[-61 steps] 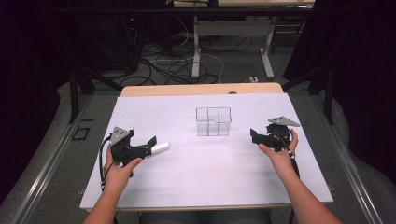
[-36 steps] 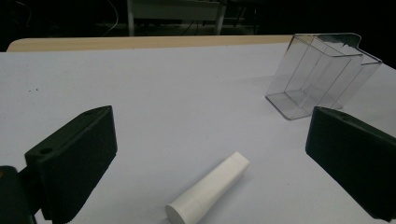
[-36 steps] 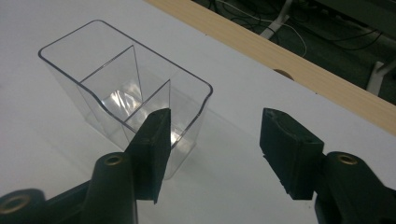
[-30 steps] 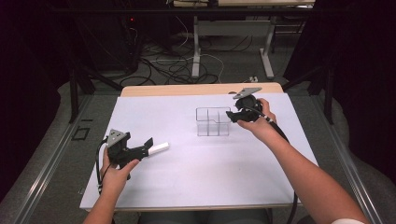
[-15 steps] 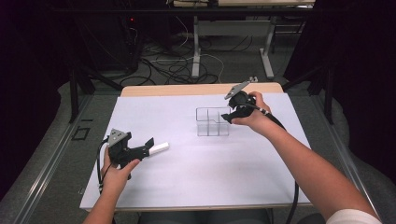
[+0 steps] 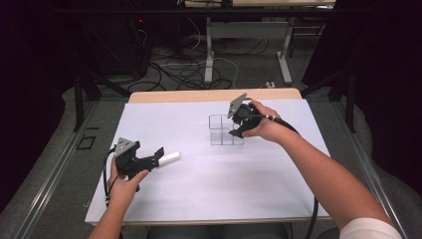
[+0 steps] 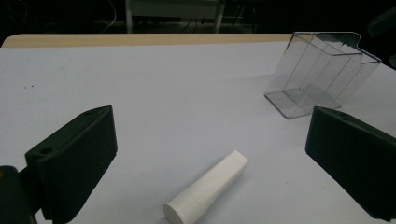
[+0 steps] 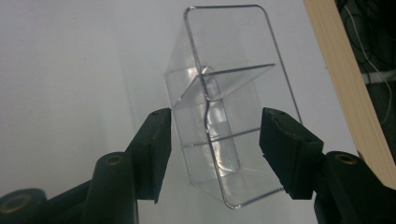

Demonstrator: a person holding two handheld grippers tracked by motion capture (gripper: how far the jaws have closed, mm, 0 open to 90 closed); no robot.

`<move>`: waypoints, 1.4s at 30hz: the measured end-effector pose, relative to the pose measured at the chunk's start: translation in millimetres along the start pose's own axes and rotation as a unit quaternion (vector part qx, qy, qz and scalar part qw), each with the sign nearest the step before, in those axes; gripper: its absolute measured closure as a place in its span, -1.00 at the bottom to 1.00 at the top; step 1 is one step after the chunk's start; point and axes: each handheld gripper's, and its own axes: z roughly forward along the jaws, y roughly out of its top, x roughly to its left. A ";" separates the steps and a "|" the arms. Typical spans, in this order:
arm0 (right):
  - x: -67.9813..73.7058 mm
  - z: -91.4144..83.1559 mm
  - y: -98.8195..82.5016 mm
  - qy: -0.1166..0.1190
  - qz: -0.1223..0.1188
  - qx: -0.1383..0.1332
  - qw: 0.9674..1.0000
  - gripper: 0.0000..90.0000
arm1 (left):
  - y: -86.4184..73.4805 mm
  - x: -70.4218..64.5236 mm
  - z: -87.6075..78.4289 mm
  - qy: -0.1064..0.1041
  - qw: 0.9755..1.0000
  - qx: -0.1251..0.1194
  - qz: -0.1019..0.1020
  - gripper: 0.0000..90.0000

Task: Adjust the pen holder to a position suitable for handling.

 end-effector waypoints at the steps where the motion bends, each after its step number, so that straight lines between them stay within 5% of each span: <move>1: 0.9 3.3 2.6 0.005 -0.025 0.006 1.000 -0.03 | -0.2 0.1 0.2 0.000 1.000 0.001 0.000 -0.95; 6: 0.0 12.5 6.9 0.022 -0.046 0.011 0.999 0.14 | -0.5 0.0 0.8 -0.001 1.000 0.000 0.000 -0.95; 13: -5.9 26.9 6.6 0.035 -0.030 0.037 0.998 0.24 | -0.8 0.5 0.9 -0.001 1.000 0.003 0.001 -0.94; 23: -10.0 36.2 10.1 0.045 -0.028 0.038 0.998 0.43 | -1.2 0.6 1.3 -0.001 1.000 0.004 0.000 -0.94; 34: -8.4 40.7 13.3 0.056 -0.060 0.053 0.995 0.80 | -1.3 0.6 1.2 -0.003 1.000 0.004 -0.001 -0.93; 42: -8.7 39.8 13.4 0.067 -0.070 0.057 0.994 0.87 | -1.4 1.8 1.4 -0.002 1.000 0.004 -0.005 -0.92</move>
